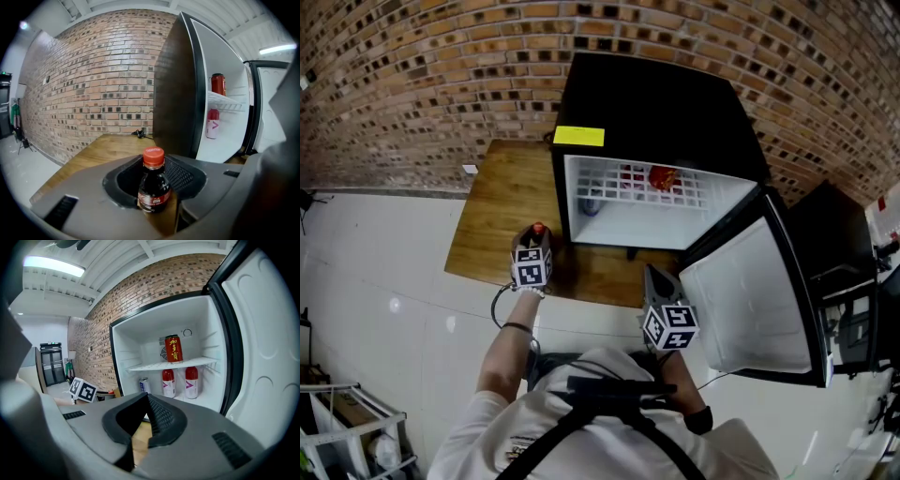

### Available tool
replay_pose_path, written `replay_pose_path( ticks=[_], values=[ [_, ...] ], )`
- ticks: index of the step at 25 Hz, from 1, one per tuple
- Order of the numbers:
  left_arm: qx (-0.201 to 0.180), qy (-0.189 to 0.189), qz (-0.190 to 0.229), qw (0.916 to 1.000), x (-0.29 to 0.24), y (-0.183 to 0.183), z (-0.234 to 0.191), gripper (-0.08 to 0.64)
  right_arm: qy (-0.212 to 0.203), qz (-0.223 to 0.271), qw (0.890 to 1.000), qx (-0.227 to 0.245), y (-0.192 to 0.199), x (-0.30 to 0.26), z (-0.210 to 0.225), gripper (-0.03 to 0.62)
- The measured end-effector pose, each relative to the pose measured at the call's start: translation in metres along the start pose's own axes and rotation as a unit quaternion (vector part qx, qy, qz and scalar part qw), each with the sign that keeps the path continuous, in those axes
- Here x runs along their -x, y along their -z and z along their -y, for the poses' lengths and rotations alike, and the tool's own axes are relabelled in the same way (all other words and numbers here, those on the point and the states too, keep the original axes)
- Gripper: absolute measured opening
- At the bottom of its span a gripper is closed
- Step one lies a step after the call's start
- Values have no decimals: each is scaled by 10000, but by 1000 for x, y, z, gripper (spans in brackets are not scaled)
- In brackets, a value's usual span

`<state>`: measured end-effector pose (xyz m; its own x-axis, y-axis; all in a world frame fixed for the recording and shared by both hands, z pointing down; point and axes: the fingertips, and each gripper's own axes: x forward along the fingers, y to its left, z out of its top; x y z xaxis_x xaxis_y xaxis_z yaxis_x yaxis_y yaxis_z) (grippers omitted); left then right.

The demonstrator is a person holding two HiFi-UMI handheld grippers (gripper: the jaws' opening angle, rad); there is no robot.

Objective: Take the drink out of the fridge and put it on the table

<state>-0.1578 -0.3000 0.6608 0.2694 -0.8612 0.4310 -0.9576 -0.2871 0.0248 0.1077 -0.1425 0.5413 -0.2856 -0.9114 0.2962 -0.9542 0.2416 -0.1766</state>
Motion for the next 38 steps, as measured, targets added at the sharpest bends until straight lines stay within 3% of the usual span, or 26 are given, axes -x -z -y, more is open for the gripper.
replay_pose_path(
  ticks=[10, 12, 20, 25, 27, 32, 38],
  values=[
    [-170, -48, 0, 9998, 2, 1, 3, 155, -28, 50, 10000, -11, -3, 3, 0, 17],
    [-39, -78, 103, 9999, 6, -5, 1, 228, -47, 55, 10000, 0, -4, 2, -2, 17],
    [606, 90, 568, 9965, 66, -29, 0, 250, -141, 41, 9999, -1, -2, 1, -9, 17],
    [877, 233, 566, 9943, 105, -27, 13, 249, -156, 40, 9999, -27, -2, 0, -10, 17],
    [938, 287, 568, 9936, 118, -29, 25, 225, -168, 46, 9998, -47, -1, 0, -10, 17],
    [744, 685, 709, 9923, 141, -46, 73, 1, -251, 61, 9996, -113, -1, 1, -11, 15],
    [362, 1500, 830, 9845, 148, -68, 124, 0, -321, 62, 9992, -237, -2, 4, -10, 15]
  ],
)
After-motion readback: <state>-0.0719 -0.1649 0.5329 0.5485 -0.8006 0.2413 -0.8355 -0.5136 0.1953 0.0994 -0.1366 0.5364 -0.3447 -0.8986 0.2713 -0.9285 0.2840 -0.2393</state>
